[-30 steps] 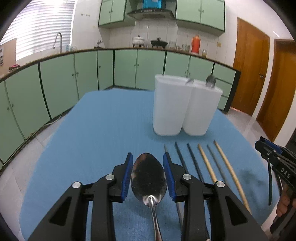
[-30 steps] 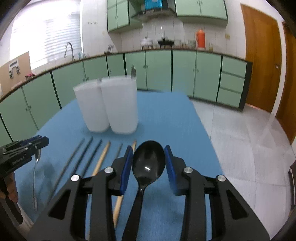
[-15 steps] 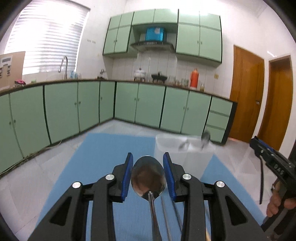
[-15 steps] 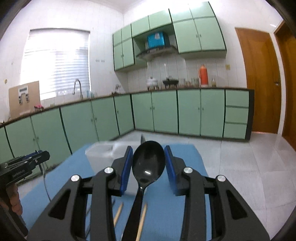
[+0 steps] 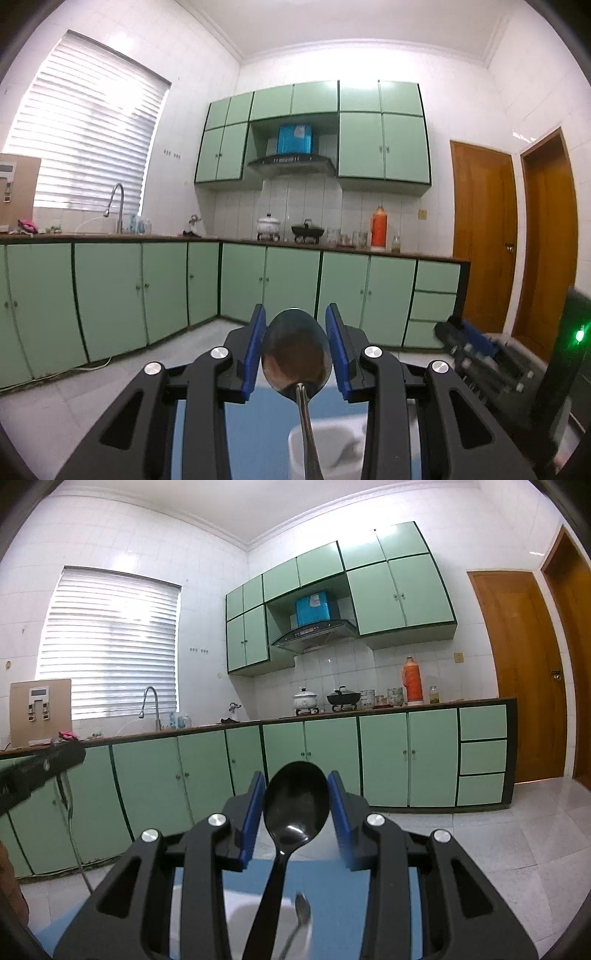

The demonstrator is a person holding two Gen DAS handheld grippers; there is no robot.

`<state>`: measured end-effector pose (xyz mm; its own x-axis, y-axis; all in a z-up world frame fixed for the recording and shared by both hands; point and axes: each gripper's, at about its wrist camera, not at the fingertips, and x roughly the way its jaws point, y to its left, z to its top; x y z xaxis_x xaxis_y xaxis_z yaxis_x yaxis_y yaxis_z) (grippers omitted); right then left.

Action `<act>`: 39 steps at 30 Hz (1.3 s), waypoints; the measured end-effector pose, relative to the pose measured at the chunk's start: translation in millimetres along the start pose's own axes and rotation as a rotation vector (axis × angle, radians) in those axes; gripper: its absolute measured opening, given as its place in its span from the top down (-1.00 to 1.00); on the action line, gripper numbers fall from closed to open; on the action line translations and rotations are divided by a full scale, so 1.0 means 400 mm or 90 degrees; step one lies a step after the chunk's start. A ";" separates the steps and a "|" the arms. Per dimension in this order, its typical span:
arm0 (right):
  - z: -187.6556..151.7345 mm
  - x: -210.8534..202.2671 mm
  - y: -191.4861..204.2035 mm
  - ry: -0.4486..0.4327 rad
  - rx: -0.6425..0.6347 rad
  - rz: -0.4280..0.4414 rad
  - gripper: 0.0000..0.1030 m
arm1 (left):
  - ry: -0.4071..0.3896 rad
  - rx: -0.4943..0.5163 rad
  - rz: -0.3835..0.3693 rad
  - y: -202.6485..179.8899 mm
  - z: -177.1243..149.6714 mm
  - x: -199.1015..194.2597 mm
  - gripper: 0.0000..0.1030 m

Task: Organize utensils
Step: 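Drop the large spoon into the white holder with the left tool while the right drops the black spoon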

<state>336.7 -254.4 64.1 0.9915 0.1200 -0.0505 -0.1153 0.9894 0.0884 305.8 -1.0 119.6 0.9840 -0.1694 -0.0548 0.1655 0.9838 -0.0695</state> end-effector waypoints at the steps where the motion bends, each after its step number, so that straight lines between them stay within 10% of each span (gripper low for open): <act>1: -0.006 0.015 0.002 0.000 -0.001 -0.002 0.35 | -0.004 -0.001 -0.001 -0.002 0.002 0.013 0.36; 25: -0.134 0.074 0.024 0.043 -0.037 -0.005 0.20 | 0.079 0.000 -0.013 -0.002 -0.158 0.152 0.34; 39: -0.137 -0.101 0.031 0.075 -0.020 0.009 -0.14 | 0.099 -0.015 -0.008 0.022 -0.181 -0.001 -0.25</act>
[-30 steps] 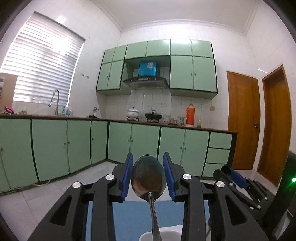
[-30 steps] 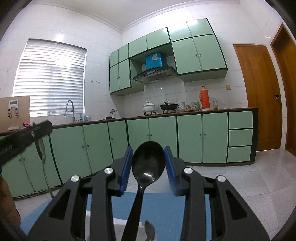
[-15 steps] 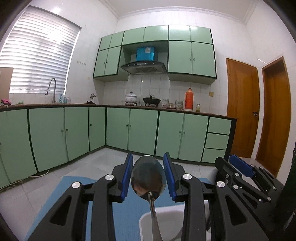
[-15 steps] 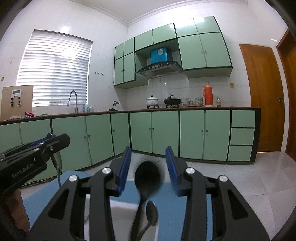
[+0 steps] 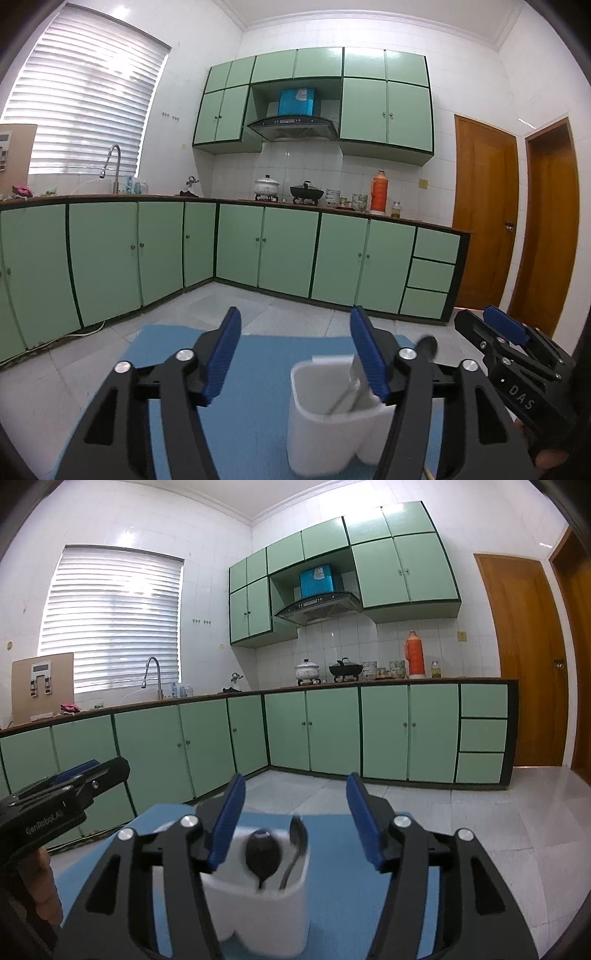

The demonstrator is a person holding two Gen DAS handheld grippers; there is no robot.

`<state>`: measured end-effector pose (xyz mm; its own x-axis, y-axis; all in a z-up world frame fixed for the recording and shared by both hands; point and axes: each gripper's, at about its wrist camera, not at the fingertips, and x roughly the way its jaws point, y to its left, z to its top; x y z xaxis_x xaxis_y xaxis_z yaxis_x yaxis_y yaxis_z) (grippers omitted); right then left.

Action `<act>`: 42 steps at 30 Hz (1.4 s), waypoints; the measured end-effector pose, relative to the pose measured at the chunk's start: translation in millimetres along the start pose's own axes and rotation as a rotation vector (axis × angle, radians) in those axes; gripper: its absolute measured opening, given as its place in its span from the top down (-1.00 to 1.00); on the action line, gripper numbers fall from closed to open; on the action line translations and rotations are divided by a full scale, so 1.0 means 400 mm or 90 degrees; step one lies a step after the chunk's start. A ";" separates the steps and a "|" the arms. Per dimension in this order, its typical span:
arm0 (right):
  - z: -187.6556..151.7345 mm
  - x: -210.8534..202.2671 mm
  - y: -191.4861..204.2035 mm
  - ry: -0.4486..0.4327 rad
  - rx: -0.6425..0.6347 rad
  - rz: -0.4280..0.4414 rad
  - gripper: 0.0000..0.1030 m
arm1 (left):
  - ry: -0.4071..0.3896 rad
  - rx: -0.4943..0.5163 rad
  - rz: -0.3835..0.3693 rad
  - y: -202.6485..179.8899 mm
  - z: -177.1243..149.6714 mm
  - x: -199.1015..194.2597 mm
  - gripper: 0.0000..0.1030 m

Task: Organize utensils
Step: 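Drop the large spoon into the white holder with the left tool while the right drops the black spoon, then grasp the grey metal chopstick with the left tool while the right tool grasps a wooden chopstick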

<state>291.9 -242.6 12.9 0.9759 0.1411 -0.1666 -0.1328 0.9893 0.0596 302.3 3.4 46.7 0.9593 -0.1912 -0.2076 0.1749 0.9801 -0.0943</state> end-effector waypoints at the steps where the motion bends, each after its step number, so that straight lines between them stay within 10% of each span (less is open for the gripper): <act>1: -0.007 -0.025 0.004 0.002 -0.002 0.001 -0.15 | 0.004 0.004 0.002 -0.002 -0.008 -0.016 -0.29; 26: -0.310 -0.448 0.002 0.164 0.098 -0.049 -0.27 | 0.129 0.038 0.033 -0.040 -0.315 -0.402 -0.56; 42: -0.390 -0.529 0.058 0.271 0.061 -0.014 0.15 | 0.206 0.036 0.035 -0.070 -0.428 -0.492 -0.43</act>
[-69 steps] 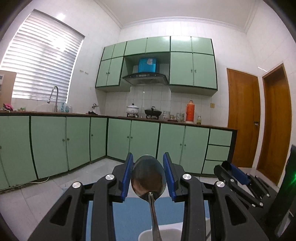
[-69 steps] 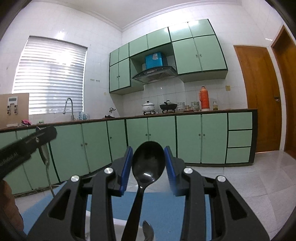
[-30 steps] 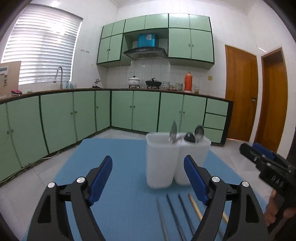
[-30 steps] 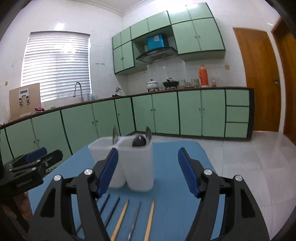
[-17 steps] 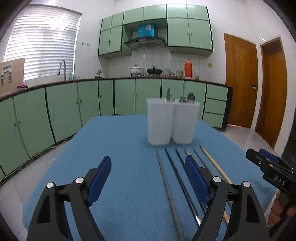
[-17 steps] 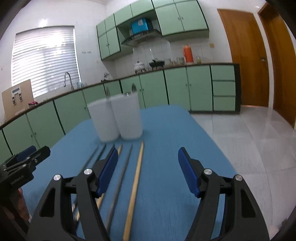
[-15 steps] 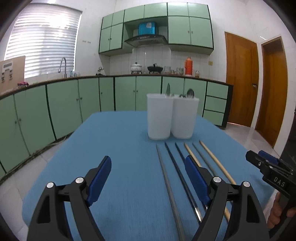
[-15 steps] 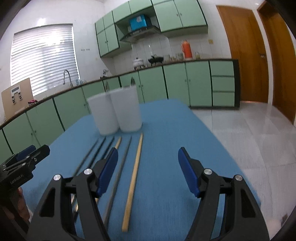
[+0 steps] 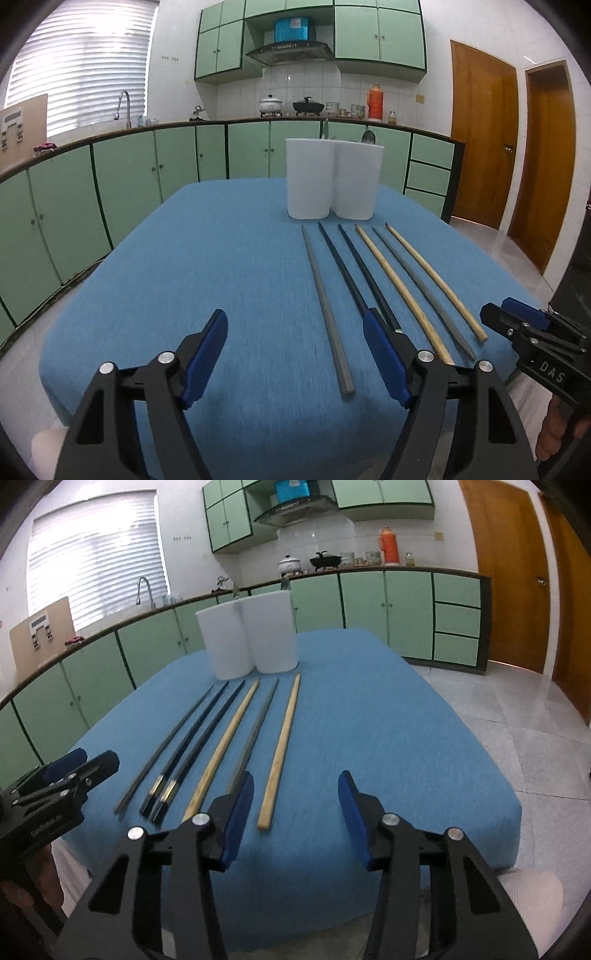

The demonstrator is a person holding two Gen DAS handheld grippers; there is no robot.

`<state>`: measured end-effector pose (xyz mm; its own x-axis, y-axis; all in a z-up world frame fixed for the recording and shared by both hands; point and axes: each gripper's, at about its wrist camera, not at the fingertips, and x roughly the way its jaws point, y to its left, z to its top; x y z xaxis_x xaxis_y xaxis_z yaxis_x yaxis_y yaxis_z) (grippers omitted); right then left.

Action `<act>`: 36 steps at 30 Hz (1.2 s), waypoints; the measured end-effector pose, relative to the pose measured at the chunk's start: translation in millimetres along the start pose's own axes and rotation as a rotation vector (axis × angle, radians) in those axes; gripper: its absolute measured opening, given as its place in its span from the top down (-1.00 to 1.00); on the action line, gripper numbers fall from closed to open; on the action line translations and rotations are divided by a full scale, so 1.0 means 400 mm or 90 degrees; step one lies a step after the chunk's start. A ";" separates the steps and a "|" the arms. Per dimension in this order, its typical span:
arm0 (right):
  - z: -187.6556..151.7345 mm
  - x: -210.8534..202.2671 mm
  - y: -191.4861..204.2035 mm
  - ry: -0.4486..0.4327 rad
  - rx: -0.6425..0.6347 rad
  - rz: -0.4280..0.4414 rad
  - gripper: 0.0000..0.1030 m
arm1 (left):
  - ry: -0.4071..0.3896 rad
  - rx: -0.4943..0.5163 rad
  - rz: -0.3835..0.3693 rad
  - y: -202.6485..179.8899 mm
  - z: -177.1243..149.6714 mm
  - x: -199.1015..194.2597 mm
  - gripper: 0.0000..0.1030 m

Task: Organize utensils
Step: 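Grasp the grey metal chopstick with the left tool while the right tool grasps a wooden chopstick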

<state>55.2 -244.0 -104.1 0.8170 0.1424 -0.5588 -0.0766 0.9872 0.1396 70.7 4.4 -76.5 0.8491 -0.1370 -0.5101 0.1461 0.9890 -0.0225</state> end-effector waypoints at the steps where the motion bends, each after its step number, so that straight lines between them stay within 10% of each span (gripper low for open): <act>1: 0.000 -0.001 0.002 0.002 -0.004 0.003 0.16 | 0.000 -0.002 0.001 -0.001 -0.004 -0.001 -0.41; 30: -0.048 0.012 0.055 -0.042 -0.047 -0.025 0.71 | -0.021 -0.002 -0.010 -0.034 -0.075 0.009 -0.03; 36: -0.045 0.013 0.052 -0.042 -0.042 -0.024 0.80 | -0.020 0.003 -0.002 -0.044 -0.077 0.010 0.40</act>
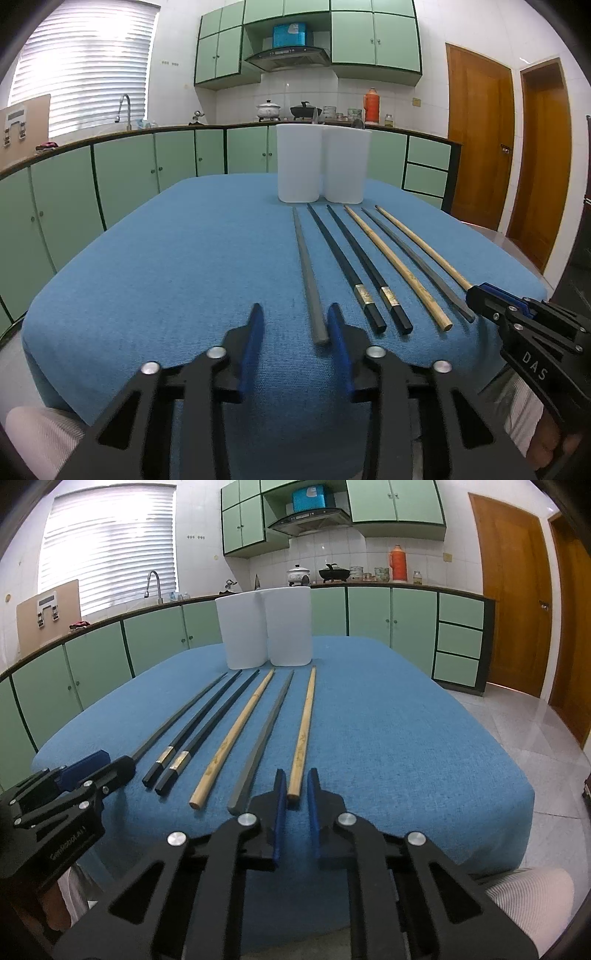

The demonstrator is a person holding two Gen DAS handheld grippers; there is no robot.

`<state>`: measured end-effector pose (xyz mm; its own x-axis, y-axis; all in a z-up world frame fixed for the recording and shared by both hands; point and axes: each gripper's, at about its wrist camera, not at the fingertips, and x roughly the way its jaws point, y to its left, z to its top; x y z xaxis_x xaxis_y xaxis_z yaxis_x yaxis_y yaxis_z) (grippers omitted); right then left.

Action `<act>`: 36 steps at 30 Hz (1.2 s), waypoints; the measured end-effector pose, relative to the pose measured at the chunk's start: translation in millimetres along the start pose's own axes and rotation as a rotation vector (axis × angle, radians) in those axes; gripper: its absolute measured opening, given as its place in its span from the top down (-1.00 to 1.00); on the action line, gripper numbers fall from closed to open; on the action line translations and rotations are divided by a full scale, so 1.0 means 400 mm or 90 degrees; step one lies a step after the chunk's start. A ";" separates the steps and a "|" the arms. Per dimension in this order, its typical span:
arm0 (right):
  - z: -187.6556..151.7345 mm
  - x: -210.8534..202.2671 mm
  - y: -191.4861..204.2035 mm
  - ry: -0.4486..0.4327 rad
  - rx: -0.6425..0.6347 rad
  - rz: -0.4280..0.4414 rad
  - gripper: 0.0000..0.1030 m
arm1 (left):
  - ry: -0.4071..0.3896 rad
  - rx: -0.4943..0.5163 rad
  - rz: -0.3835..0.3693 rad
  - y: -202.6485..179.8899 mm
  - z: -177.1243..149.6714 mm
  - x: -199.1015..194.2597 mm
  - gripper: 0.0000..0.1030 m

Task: Organize utensils
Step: 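Grasp the grey metal chopstick with the left tool while the right tool grasps a wooden chopstick, then lift the grey chopstick toward the white holder with the left tool while the right lifts its chopstick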

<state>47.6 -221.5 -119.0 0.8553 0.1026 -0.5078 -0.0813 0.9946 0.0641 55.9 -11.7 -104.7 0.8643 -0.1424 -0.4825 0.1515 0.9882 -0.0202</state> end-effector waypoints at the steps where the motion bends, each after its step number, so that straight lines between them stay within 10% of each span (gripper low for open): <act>1: 0.001 0.000 0.001 0.000 0.000 0.000 0.81 | 0.001 0.001 0.002 -0.003 0.000 0.000 0.41; 8: 0.000 0.004 0.006 -0.004 -0.005 -0.006 0.81 | 0.002 0.000 0.017 -0.016 -0.001 0.000 0.41; 13: -0.005 0.005 0.012 -0.006 -0.011 -0.010 0.85 | 0.006 0.010 0.017 -0.027 -0.002 0.002 0.85; 36: 0.047 -0.036 0.001 -0.027 -0.003 -0.003 0.88 | -0.036 0.009 0.032 -0.008 0.061 -0.051 0.85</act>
<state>44.7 -222.7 -95.5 0.8763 0.0976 -0.4719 -0.0799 0.9951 0.0574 49.7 -13.5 -73.4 0.8965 -0.0965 -0.4325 0.1144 0.9933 0.0154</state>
